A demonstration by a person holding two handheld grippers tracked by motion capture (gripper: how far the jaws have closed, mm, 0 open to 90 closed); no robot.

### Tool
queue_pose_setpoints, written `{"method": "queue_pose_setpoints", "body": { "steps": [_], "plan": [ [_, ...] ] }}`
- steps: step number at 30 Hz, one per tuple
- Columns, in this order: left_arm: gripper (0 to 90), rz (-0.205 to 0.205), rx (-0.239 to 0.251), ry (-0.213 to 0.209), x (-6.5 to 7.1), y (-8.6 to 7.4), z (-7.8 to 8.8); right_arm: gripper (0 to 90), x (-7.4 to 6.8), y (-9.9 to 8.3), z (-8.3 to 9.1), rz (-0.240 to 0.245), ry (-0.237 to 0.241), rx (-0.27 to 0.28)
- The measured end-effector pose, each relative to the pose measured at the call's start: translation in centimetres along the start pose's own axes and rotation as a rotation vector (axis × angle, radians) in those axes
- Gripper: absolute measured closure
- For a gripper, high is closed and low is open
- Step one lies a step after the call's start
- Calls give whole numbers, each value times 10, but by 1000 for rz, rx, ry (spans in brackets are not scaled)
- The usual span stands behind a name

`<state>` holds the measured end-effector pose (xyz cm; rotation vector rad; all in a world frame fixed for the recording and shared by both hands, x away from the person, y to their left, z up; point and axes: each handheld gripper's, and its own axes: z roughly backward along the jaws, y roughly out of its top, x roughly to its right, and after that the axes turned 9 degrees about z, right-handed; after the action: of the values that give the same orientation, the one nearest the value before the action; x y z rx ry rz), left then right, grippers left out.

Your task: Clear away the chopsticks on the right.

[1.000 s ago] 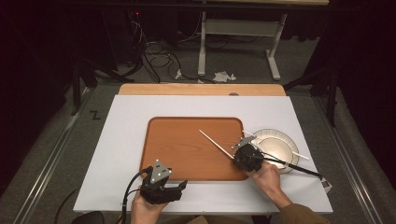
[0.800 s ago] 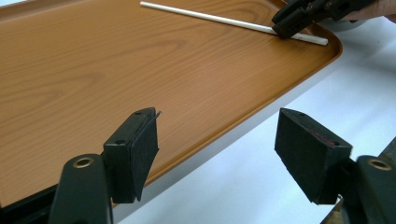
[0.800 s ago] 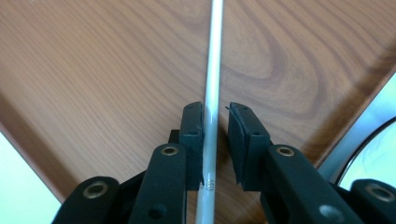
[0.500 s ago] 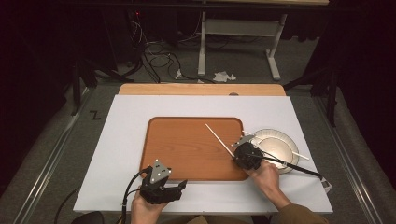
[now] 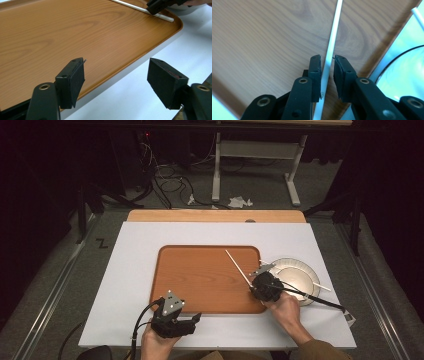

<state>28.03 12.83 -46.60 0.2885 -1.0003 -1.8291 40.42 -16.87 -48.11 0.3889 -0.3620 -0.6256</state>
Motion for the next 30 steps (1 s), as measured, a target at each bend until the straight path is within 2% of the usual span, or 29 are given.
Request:
{"method": "queue_pose_setpoints", "body": {
  "steps": [4,5,9,10,11,14,21,22,23,25,28,29,30],
  "plan": [
    [298,-4,2,-8,1,2,-2,756,-1,-2,11,3,17,24],
    [298,-11,1,-14,1,4,-4,749,-1,-4,18,11,31,49],
    [297,-22,0,-31,3,8,-9,751,3,-11,36,16,21,112],
    [297,-22,0,-31,3,8,-9,751,3,-11,36,16,21,112],
    [297,-31,-5,-41,4,10,-12,752,6,-14,44,10,15,139],
    [297,-38,-7,-51,6,13,-16,750,12,-21,58,-2,0,169],
    [297,-74,-27,-97,12,21,-28,750,33,-47,91,-79,-41,207],
    [297,-74,-27,-97,12,21,-28,750,33,-47,91,-79,-41,207],
    [297,-81,-30,-105,13,22,-31,750,39,-54,101,-100,-48,222],
    [297,-82,-33,-111,13,24,-33,750,43,-60,112,-126,-63,234],
    [298,-84,-34,-117,14,25,-35,751,49,-67,119,-132,-81,245],
    [298,-87,-35,-121,14,25,-35,751,54,-73,124,-155,-96,246],
    [298,-88,-36,-124,14,25,-36,751,57,-76,127,-158,-103,248]
  ]
}}
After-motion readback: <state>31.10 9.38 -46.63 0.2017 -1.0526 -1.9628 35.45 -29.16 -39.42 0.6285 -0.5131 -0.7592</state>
